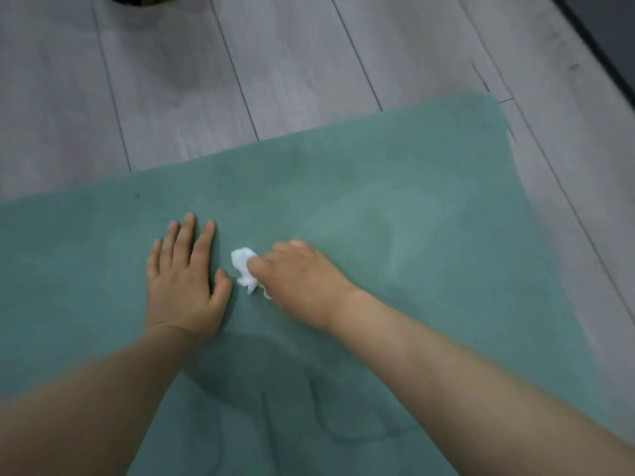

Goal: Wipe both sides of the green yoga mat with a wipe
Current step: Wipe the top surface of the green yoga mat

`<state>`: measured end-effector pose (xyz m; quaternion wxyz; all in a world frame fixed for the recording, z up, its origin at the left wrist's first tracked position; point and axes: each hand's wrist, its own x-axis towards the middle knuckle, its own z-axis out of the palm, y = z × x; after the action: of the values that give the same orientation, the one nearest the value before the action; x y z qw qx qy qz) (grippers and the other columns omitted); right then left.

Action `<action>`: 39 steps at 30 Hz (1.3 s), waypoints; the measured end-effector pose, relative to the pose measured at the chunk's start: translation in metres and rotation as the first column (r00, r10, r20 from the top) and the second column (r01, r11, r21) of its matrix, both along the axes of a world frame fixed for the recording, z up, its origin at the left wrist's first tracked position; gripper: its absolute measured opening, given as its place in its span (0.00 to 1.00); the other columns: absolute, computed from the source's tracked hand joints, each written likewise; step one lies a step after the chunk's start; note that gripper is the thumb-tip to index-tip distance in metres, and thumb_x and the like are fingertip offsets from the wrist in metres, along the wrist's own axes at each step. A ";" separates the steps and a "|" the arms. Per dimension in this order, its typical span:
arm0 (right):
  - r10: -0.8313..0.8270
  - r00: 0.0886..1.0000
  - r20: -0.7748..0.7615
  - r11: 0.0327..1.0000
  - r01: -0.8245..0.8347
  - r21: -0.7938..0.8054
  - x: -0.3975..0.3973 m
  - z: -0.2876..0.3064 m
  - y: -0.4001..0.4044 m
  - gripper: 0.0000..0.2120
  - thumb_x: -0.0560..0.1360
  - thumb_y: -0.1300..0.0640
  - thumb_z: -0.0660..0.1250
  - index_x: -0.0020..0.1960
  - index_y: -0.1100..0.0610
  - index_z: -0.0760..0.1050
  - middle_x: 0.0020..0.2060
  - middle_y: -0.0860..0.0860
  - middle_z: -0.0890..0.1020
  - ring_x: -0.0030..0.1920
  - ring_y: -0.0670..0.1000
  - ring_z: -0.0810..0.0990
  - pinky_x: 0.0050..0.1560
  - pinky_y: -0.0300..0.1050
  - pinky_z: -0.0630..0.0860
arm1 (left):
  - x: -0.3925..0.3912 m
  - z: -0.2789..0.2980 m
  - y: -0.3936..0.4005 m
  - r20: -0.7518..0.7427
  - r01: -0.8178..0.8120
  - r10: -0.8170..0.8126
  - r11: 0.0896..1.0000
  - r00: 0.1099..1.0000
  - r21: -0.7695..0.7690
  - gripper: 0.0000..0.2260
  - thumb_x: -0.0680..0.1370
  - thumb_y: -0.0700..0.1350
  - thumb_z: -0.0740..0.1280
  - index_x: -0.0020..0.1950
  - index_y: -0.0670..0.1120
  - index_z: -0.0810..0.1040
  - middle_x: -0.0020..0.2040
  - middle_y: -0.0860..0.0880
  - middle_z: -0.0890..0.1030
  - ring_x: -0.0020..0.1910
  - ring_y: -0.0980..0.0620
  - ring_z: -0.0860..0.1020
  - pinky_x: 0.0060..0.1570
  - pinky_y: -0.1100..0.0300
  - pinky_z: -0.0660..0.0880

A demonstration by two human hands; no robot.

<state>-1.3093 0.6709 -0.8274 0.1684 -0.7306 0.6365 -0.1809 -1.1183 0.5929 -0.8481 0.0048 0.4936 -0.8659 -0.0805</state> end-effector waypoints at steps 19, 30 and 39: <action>0.272 0.962 0.006 0.954 -0.271 0.127 0.015 0.009 0.043 0.14 0.61 0.60 0.76 0.40 0.55 0.72 0.29 0.52 0.76 0.31 0.56 0.75 0.32 0.43 0.65 | -0.001 -0.001 -0.002 -0.046 0.009 -0.010 1.000 0.999 -0.029 0.32 0.73 0.54 0.54 0.76 0.45 0.66 0.78 0.41 0.63 0.77 0.40 0.58 0.76 0.44 0.50; -0.936 0.347 -0.066 0.350 0.936 -0.042 -0.154 0.006 0.055 0.14 0.74 0.53 0.58 0.53 0.59 0.75 0.49 0.61 0.82 0.51 0.64 0.79 0.48 0.52 0.74 | -0.001 0.000 -0.001 -0.031 0.006 -0.007 1.000 1.000 -0.008 0.32 0.73 0.55 0.52 0.77 0.46 0.64 0.78 0.43 0.61 0.78 0.42 0.55 0.77 0.44 0.48; -0.175 0.984 -0.039 0.984 0.174 -0.032 -0.013 0.003 0.047 0.03 0.70 0.58 0.67 0.44 0.56 0.76 0.33 0.56 0.80 0.34 0.57 0.80 0.34 0.42 0.71 | -0.001 0.000 -0.001 -0.067 0.000 -0.001 1.000 0.998 -0.009 0.32 0.73 0.55 0.52 0.76 0.46 0.65 0.78 0.44 0.61 0.78 0.43 0.55 0.77 0.46 0.47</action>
<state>-1.3226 0.7180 -0.8241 0.1283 -0.6779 0.6988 -0.1887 -1.1195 0.5922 -0.8485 0.0360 0.4904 -0.8657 -0.0932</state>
